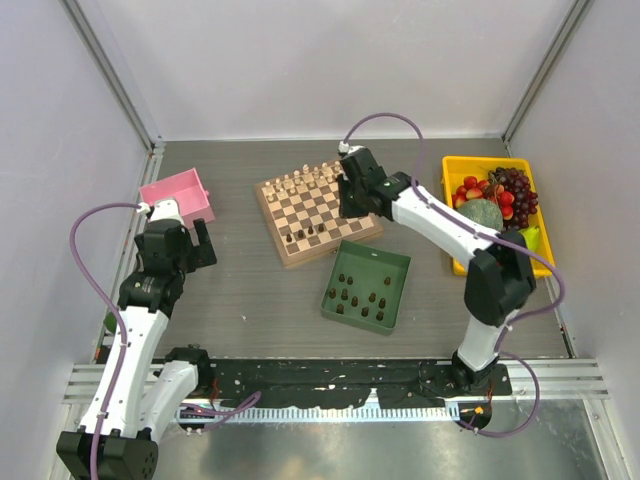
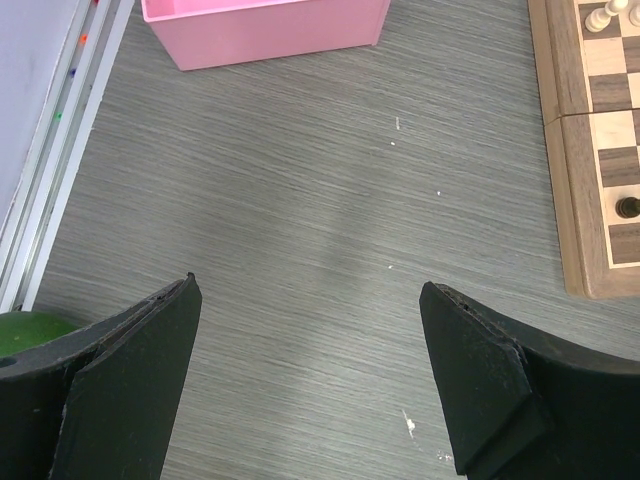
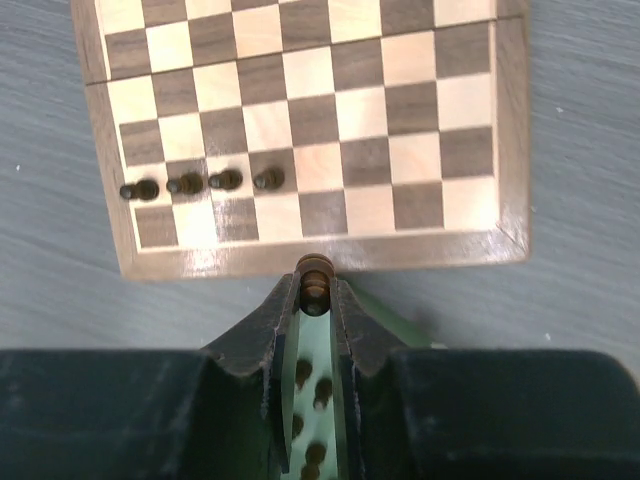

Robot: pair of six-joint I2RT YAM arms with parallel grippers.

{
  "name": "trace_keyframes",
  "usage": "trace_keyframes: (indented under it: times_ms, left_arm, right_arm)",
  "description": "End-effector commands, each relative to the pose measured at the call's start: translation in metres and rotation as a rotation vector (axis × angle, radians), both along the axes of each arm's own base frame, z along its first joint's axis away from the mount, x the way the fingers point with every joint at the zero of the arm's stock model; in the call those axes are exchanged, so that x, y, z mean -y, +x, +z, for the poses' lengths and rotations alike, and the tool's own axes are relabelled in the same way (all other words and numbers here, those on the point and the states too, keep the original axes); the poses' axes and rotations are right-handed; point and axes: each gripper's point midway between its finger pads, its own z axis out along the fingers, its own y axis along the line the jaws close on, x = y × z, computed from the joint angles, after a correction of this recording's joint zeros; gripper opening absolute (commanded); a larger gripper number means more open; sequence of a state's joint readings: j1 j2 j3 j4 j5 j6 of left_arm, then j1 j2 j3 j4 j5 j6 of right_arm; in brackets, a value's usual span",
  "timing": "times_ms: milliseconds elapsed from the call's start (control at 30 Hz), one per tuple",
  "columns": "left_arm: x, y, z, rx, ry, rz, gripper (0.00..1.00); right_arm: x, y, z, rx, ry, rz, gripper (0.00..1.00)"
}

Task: Set up the chess pieces on the board

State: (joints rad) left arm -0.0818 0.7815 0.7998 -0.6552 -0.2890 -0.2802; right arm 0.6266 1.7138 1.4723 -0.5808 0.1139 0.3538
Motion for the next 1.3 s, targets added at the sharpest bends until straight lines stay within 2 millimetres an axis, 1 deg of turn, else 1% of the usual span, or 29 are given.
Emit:
trace_keyframes:
  times_ms: [0, 67, 200, 267, 367, 400, 433, 500, 800, 833, 1000, 1100, 1200, 1267]
  left_arm:
    - [0.001, 0.006, 0.011, 0.042, -0.006, -0.011, 0.99]
    - [0.001, 0.006, 0.010, 0.041, -0.006, -0.010, 0.99]
    - [0.002, 0.006, 0.009, 0.039, -0.010, -0.015, 0.99]
    - [0.002, 0.006, 0.009, 0.037, -0.009, -0.016, 0.99]
    - [0.002, 0.006, 0.010, 0.039, -0.007, -0.014, 0.99]
    - [0.001, 0.006, 0.009, 0.037, -0.007, -0.012, 0.99]
    - [0.001, 0.006, 0.009, 0.037, -0.007, -0.012, 0.99]
    - [0.001, 0.006, 0.009, 0.036, -0.007, -0.012, 0.99]
    - [0.001, 0.007, 0.009, 0.036, -0.007, -0.012, 0.99]
    - [0.001, 0.006, 0.008, 0.032, -0.006, -0.013, 0.99]
    - [0.001, 0.006, 0.007, 0.029, -0.005, -0.013, 0.99]
    - [0.002, 0.007, 0.007, 0.028, -0.006, -0.016, 0.99]
    - [0.001, 0.007, 0.007, 0.026, -0.005, -0.013, 0.99]
    - [0.002, 0.007, 0.008, 0.029, -0.007, -0.015, 0.99]
  right_arm:
    - [-0.020, 0.023, -0.013, -0.010, -0.036, 0.032, 0.19]
    - [-0.027, 0.032, -0.022, -0.017, -0.046, 0.034, 0.19]
    - [-0.035, 0.040, -0.037, -0.042, -0.071, 0.036, 0.19]
    - [-0.038, 0.044, -0.040, -0.042, -0.074, 0.037, 0.19]
    - [-0.038, 0.047, -0.049, -0.048, -0.102, 0.035, 0.19]
    - [-0.039, 0.049, -0.048, -0.045, -0.101, 0.034, 0.19]
    - [-0.039, 0.050, -0.053, -0.053, -0.109, 0.035, 0.19]
    - [-0.041, 0.052, -0.056, -0.055, -0.112, 0.038, 0.19]
    - [-0.043, 0.056, -0.074, -0.089, -0.135, 0.039, 0.19]
    - [-0.044, 0.056, -0.073, -0.089, -0.133, 0.041, 0.19]
    - [-0.046, 0.056, -0.084, -0.111, -0.143, 0.052, 0.20]
    - [-0.046, 0.057, -0.083, -0.108, -0.147, 0.052, 0.20]
    - [-0.046, 0.056, -0.084, -0.113, -0.145, 0.054, 0.24]
    - [-0.047, 0.056, -0.082, -0.112, -0.139, 0.057, 0.29]
